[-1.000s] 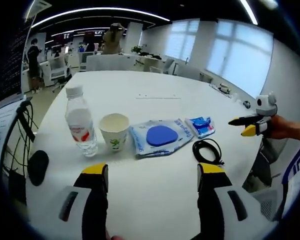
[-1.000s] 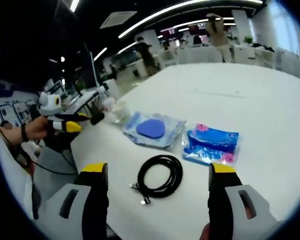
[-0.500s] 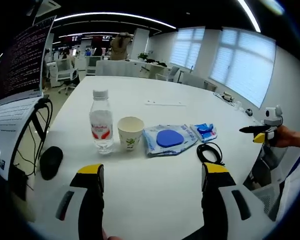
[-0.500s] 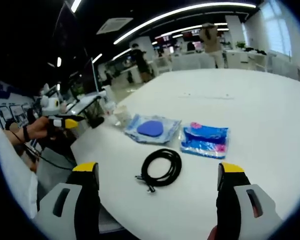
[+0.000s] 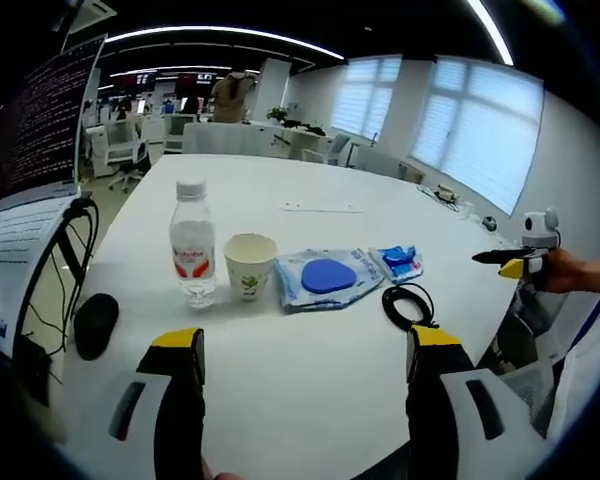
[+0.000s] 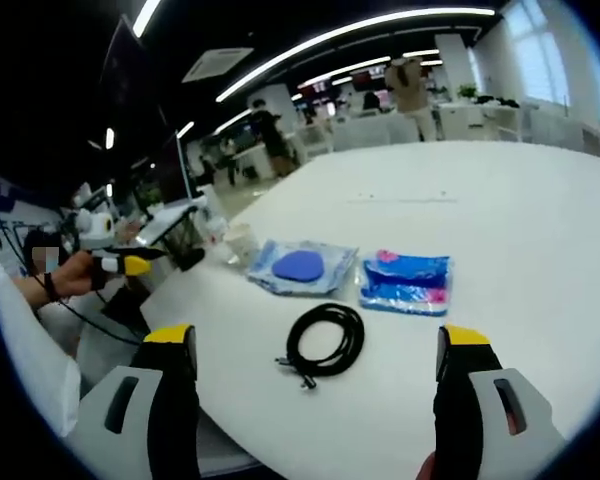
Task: Arrange the tabletop items into an orderly group along one side of the table until the central work area is clear of visible clutter.
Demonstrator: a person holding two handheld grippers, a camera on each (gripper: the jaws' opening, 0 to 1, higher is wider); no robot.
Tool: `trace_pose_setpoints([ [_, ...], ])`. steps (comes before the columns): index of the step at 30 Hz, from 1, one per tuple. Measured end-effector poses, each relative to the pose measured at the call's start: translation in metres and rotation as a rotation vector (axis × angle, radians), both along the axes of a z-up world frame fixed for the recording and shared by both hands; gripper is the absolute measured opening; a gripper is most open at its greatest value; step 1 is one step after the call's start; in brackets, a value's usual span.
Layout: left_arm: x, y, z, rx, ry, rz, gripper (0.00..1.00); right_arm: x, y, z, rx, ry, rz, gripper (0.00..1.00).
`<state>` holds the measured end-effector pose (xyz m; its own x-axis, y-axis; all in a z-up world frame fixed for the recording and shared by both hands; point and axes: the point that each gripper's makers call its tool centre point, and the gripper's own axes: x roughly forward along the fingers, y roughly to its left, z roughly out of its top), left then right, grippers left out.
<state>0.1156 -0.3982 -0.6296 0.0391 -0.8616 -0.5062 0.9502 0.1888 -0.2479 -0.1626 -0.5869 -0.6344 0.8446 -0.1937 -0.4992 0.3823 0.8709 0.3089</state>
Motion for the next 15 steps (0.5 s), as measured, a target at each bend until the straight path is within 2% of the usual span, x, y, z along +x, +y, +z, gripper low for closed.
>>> trace_pose_setpoints([
  [15,-0.0035,0.0005,0.0000,-0.003,0.003,-0.014,0.84,-0.0099,0.0026,-0.0014,0.021,-0.009,-0.048,0.98],
])
